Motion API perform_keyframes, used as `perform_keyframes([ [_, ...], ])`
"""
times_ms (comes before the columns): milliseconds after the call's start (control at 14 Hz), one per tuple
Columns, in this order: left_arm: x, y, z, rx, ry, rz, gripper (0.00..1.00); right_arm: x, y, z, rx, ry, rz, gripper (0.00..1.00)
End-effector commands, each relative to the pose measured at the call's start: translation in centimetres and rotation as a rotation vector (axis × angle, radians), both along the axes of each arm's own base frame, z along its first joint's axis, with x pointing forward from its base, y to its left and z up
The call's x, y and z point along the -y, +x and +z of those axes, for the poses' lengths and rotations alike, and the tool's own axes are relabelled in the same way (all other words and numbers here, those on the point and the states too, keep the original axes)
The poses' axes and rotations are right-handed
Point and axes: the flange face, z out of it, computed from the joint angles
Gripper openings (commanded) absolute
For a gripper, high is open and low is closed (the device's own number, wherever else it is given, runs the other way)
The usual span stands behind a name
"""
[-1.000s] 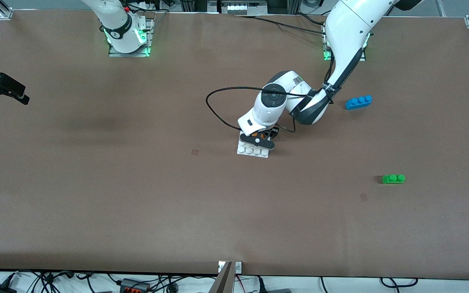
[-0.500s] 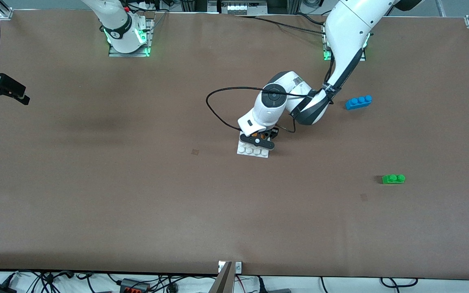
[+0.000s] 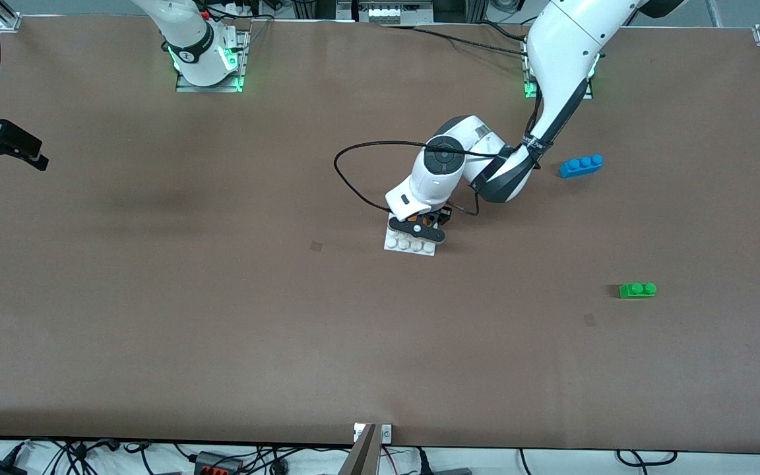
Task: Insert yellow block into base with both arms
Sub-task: 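Press the yellow block down onto the plate with the left gripper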
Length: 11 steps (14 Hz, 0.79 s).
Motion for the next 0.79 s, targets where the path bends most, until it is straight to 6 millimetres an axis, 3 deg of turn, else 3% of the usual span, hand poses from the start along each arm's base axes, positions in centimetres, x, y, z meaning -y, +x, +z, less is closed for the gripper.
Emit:
perform_keyframes([
  [0, -0.8, 1.3, -3.0, 0.021, -0.006, -0.016, 0.35, 0.2, -0.2, 0.2, 0.004, 0.002, -0.013, 1.0],
  [714, -1.9, 1.2, -2.4, 0.012, 0.003, 0.03, 0.25, 0.4, -0.2, 0.1, 0.004, 0.002, -0.016, 1.0],
])
